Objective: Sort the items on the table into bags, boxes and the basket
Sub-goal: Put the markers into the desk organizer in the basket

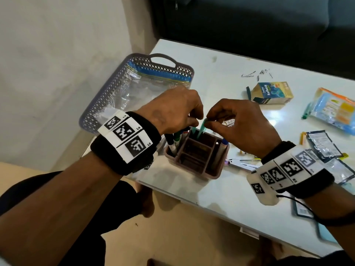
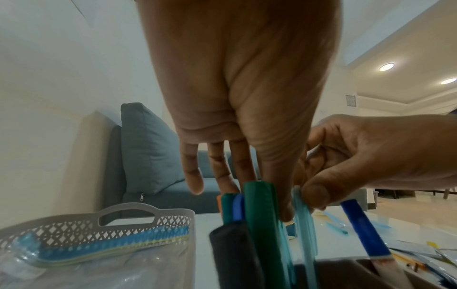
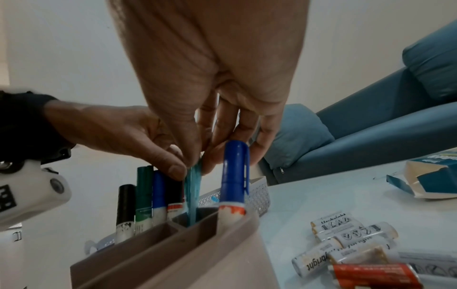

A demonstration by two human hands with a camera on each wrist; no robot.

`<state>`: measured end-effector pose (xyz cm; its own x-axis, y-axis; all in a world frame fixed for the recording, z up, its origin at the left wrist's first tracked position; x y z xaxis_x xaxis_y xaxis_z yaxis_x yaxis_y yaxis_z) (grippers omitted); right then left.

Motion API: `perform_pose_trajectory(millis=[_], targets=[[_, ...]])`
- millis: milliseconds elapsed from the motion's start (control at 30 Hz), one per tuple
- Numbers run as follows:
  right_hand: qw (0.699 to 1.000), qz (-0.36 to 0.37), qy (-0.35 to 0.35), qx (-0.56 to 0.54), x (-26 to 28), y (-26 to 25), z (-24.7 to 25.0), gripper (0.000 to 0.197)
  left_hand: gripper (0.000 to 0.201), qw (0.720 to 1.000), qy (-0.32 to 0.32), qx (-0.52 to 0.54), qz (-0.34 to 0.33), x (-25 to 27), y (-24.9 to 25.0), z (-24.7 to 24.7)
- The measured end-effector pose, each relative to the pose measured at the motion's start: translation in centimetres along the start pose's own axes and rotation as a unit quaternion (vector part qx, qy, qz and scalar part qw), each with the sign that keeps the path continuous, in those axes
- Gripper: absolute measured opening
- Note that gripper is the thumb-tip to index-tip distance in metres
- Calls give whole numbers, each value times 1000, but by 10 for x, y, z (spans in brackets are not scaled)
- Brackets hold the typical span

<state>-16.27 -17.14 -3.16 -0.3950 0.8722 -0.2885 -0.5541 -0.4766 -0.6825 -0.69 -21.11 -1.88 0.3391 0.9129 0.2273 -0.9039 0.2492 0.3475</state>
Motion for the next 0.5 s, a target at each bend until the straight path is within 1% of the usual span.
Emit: perform_pose_trajectory(millis=[167, 367, 433, 500], targets=[[1000, 8, -14, 16, 0, 3, -4, 11, 22, 999, -19, -15, 27, -7, 3, -5], [999, 22, -29, 21, -1, 7, -11, 15, 28, 995, -62, -40, 70, -20, 9, -6], [999, 20, -32, 18, -1, 9, -12, 16, 30, 992, -81, -57, 78, -24, 10, -7], [999, 15, -38, 5, -3, 10, -7, 17, 32, 991, -90, -52, 80, -29, 12, -7]])
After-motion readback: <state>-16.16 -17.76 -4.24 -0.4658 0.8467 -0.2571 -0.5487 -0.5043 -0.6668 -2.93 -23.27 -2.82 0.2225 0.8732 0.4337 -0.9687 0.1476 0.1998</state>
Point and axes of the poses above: each hand's wrist, its own x-axis away from the middle knuckle, its own z-axis out of the back of the hand, y = z × x, the point moved 6 cm from there along -x, towards the middle knuckle, and after that the axes turned 14 degrees about z, right-handed, at the moved point
